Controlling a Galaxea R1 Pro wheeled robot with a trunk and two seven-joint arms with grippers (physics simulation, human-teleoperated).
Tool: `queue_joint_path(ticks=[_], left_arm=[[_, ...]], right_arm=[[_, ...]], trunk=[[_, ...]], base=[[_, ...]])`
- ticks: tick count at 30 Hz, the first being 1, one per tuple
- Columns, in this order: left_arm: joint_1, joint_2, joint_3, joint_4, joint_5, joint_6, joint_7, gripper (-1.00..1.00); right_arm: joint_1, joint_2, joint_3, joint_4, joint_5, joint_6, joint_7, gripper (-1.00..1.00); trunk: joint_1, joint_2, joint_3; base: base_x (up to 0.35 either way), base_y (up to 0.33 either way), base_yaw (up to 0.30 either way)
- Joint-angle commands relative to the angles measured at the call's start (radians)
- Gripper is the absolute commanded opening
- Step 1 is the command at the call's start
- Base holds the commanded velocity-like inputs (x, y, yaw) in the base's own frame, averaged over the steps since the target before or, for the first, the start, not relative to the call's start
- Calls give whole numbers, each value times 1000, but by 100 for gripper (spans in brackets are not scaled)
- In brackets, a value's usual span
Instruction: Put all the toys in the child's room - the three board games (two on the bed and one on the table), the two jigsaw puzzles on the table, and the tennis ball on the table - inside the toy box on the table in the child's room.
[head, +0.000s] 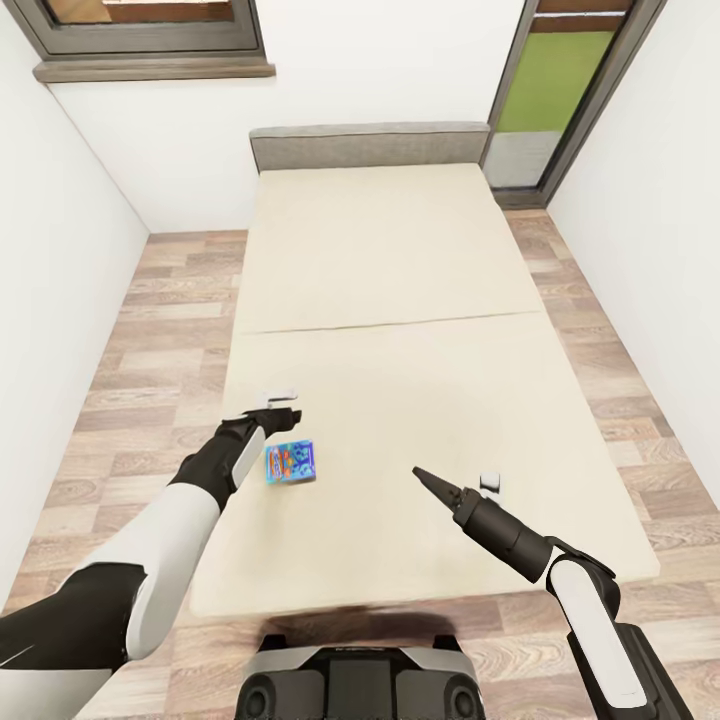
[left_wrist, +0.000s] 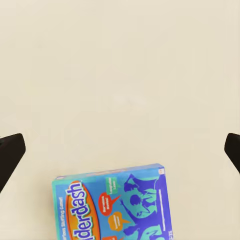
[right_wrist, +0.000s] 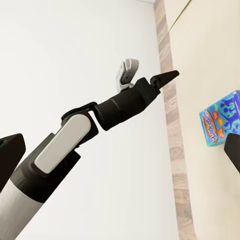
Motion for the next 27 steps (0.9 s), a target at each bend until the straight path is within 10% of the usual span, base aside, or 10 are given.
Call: queue_joint_path(ticks=[1, 27], left_arm=[[-1, 0, -1, -2, 10, 5, 6, 100], [-27, 17, 0, -10, 13, 1, 97, 100]], right_arm=[[0, 0, -1, 0, -4, 7, 0, 100], [0, 0, -1, 0, -4, 7, 0, 100]], trunk=[[0, -2, -3], [0, -2, -46]], base=[[0, 0, 0], [0, 0, 0]])
